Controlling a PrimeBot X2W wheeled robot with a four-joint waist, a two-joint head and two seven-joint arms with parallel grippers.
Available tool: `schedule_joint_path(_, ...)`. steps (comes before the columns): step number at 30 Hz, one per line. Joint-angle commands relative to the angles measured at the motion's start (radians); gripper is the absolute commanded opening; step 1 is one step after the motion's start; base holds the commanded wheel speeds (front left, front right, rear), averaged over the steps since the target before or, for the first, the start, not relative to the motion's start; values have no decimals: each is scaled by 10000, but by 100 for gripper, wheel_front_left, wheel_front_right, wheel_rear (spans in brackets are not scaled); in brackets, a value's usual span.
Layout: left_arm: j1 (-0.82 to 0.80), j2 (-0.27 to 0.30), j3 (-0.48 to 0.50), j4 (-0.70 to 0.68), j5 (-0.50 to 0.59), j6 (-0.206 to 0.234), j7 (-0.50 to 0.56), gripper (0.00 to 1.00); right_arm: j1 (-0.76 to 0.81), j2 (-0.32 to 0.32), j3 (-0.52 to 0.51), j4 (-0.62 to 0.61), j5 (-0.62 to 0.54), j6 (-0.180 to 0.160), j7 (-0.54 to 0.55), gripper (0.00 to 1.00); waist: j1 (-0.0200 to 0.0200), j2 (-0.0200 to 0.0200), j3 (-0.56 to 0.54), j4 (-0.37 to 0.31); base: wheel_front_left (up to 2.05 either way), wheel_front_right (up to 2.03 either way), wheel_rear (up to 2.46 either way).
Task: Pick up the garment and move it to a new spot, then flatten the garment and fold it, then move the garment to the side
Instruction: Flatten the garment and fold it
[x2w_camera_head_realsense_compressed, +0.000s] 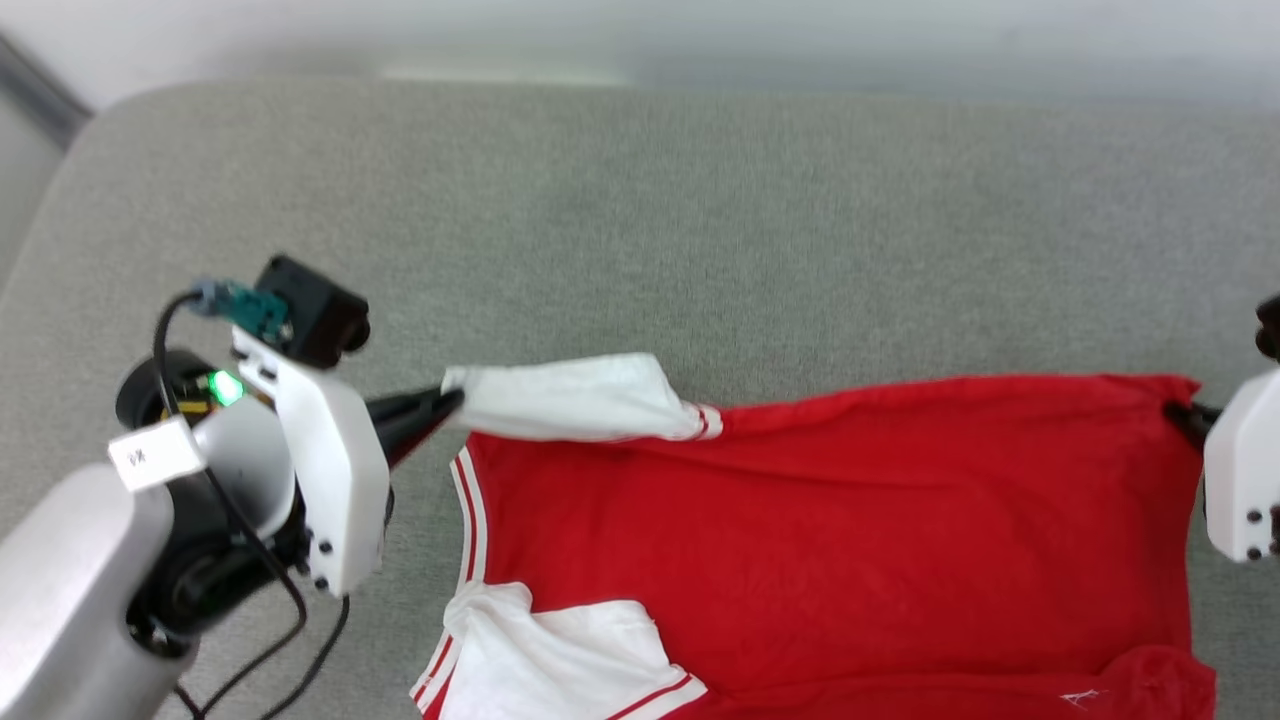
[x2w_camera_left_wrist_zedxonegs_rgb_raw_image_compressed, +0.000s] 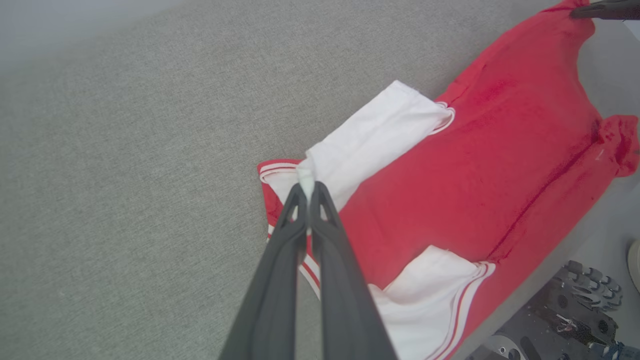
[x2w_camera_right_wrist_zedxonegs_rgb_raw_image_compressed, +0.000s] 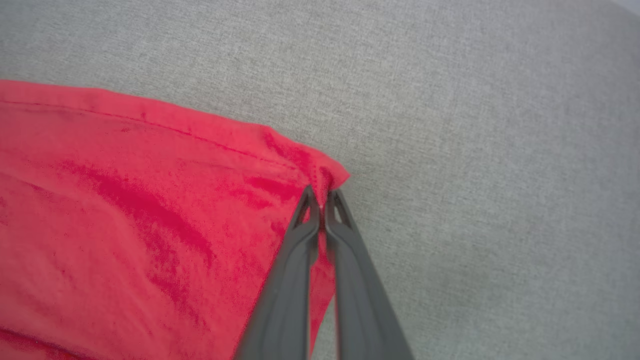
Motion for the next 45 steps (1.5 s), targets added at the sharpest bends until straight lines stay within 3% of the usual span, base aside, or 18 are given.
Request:
schedule_joint_path(1, 335, 56, -37, -135, -17, 117, -83, 0, 407, 130, -155, -115, 55, -7, -163, 0, 1, 0, -450, 34, 0, 0, 0)
schedule_joint_path(12, 2354, 425, -222, -936, -198, 671, -440, 0, 2701, 551, -1419, -1125, 319, -6, -439, 0, 1, 0, -1280, 177, 0, 0, 0)
schedule_joint_path(24, 4210, 719, -603, -1084, -365, 978, -788, 0, 4721, 873, -1948, -2002, 624, -6, 213, 0, 1, 0, -1453, 260, 0, 0, 0)
schedule_joint_path(29, 4535, 874, -768, -944, -177, 1016, -839, 0, 5215, 705, -1934, -2085, 649, -6, 405, 0, 1, 0, -1420, 280, 0, 0, 0)
schedule_joint_path(42, 4413, 321, -1347, 49, 418, 613, -1327, 0, 5348, 501, -1425, -1467, 736, -6, -79, 0, 1, 0, -1166, 230, 0, 0, 0)
schedule_joint_path(43, 4410, 261, -1368, 170, 449, 599, -1392, 44, 5323, 526, -1406, -1409, 706, -6, -144, 42, 1, 0, -1167, 218, 0, 0, 0)
schedule_joint_path(44, 4399, 230, -1395, 271, 498, 580, -1434, 100, 5337, 610, -1386, -1292, 781, -6, -57, 100, 1, 0, -1176, 209, 0, 0, 0)
schedule_joint_path(45, 4362, 199, -1384, 347, 542, 576, -1531, 100, 5308, 595, -1309, -1317, 797, -6, -147, 100, 1, 0, -1200, 202, 0, 0, 0)
